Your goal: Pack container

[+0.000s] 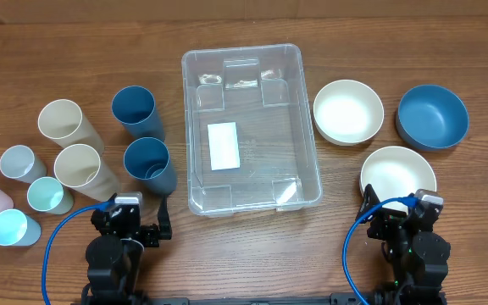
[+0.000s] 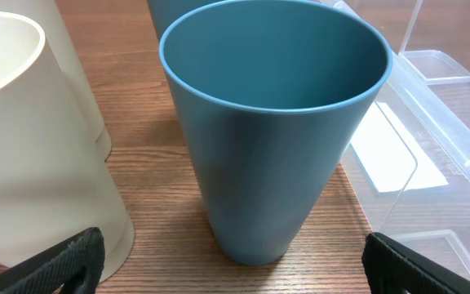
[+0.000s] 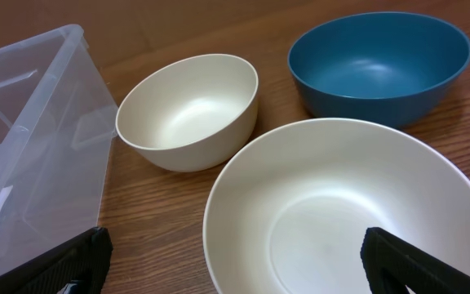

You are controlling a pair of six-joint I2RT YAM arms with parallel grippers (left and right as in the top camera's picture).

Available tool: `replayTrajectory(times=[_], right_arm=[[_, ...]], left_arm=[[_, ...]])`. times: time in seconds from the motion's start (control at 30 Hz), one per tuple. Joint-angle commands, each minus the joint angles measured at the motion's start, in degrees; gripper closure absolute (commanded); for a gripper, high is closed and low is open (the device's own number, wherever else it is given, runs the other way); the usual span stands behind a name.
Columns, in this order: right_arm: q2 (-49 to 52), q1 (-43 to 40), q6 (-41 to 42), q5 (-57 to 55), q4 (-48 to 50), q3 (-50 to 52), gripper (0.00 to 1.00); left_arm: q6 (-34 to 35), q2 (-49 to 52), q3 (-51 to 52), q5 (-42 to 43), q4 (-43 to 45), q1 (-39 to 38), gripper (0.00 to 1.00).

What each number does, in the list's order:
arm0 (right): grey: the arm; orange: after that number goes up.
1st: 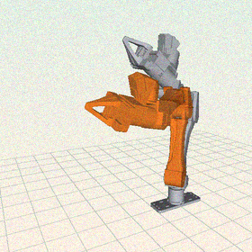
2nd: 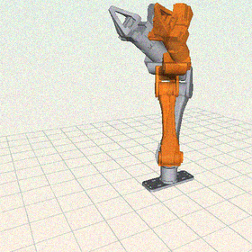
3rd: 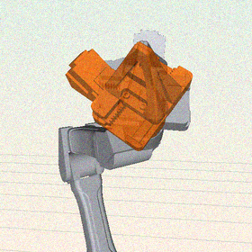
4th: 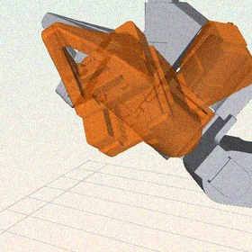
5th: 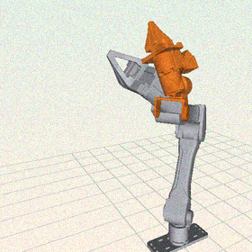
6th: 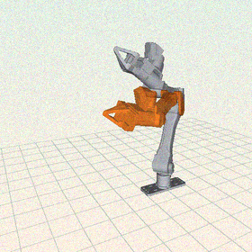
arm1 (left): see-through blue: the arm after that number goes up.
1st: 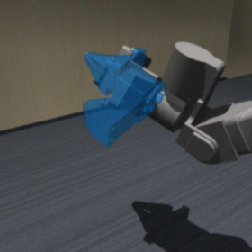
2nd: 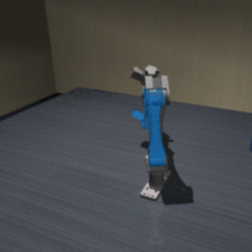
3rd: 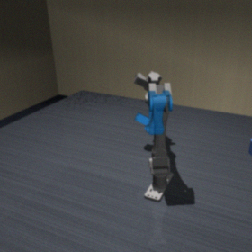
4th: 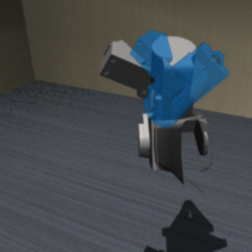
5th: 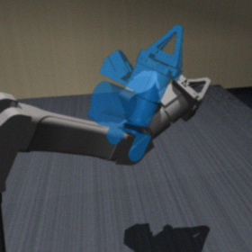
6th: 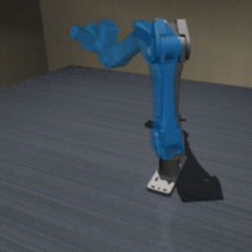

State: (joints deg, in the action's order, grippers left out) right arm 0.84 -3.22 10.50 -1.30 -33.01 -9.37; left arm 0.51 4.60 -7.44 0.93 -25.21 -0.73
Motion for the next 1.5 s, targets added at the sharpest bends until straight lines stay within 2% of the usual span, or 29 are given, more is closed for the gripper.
replayTrajectory(times=[0.0,1.07,1.13,1.27,1.47], right_arm=[[-0.68,0.22,0.11,0.11,0.15,0.68,0.0],[-0.68,0.22,0.11,0.11,0.15,0.68,0.0],[-0.68,0.22,1.18,2.99,0.79,0.68,0.0],[-0.68,0.22,1.97,15.65,3.93,0.68,0.0],[-0.68,0.22,1.92,22.58,8.22,0.68,0.0]], left_arm=[[0.98,-0.55,0.22,0.59,0.2,0.37,0.0],[1.01,-0.55,0.22,0.59,0.2,0.39,0.0],[0.98,-0.55,0.22,0.59,0.2,0.39,0.0],[1.01,-0.55,0.22,0.59,0.2,0.39,0.0],[1.01,-0.55,0.22,0.59,0.2,0.39,0.0]])
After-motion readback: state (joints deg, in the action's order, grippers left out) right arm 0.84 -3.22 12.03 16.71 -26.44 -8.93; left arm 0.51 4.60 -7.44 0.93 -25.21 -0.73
